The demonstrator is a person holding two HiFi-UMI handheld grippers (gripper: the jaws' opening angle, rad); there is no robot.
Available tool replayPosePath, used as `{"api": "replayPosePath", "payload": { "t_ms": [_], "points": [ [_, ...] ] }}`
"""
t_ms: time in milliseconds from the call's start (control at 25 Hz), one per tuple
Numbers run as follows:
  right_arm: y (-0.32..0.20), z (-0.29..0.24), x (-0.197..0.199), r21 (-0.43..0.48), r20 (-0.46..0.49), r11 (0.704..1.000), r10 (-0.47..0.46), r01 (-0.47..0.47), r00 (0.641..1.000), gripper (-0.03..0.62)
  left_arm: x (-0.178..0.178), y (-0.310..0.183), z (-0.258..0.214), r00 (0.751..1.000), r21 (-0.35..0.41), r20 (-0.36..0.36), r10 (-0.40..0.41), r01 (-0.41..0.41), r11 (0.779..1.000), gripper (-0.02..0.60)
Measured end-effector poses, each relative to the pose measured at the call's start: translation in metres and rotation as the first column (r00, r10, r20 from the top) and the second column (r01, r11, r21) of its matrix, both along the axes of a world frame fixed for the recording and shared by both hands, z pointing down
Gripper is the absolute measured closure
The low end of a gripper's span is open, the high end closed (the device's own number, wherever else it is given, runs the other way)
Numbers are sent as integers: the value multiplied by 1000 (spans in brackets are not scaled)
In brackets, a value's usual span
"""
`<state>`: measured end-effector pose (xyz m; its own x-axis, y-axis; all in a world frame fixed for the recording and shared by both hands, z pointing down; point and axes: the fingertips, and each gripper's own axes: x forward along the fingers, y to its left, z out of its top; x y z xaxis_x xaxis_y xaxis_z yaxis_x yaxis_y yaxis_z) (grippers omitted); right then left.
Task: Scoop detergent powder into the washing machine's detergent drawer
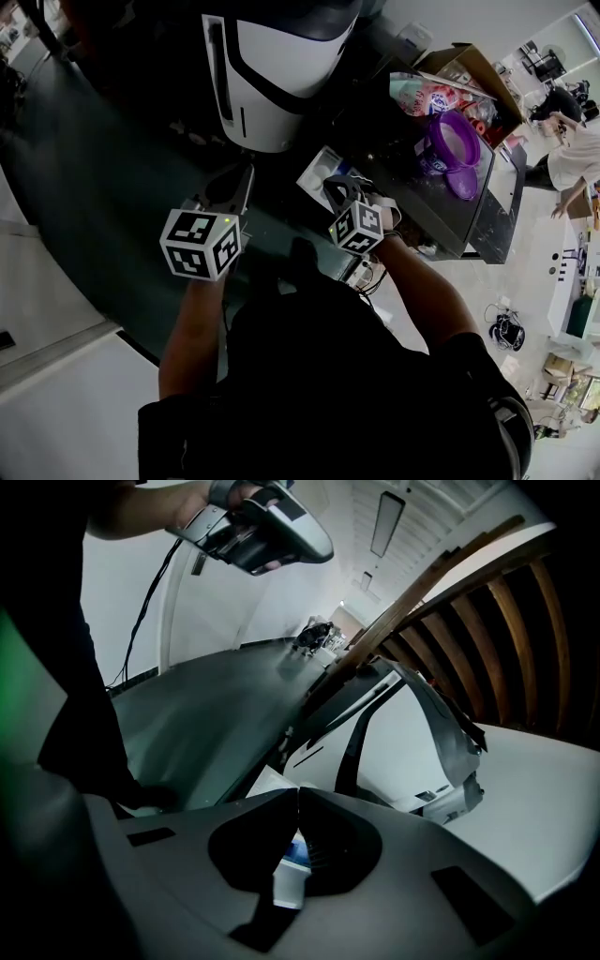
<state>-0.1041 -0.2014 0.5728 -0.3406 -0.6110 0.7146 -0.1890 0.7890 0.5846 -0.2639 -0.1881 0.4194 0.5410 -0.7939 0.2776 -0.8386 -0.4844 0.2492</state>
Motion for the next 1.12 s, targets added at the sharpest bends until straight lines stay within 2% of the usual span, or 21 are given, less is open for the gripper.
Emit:
{"api": "replayPosePath", "payload": {
  "t_ms": [320,480,640,960,1120],
  "points": [
    [-1,6,-4,39,-69,998,-37,40,997,576,0,-1,0,1000,-4,-3,-1,1,1000,574],
    [-2,13,-2,18,-89,999,-32,34,996,576,0,0,1,1000,-6,-5,-5,5,1000,574],
    [0,20,-1,-8,-123,998,-65,65,990,576,-1,-2,2,1000,-7,-4,-7,7,1000,574],
    [-1,19,-3,5,-138,998,-64,65,988,576,-3,1,3,1000,-10,-7,-6,6,1000,574],
    [-4,19,-2,-18,-104,999,-28,27,994,576,-3,0,3,1000,-9,-8,-5,5,1000,574]
  ]
}}
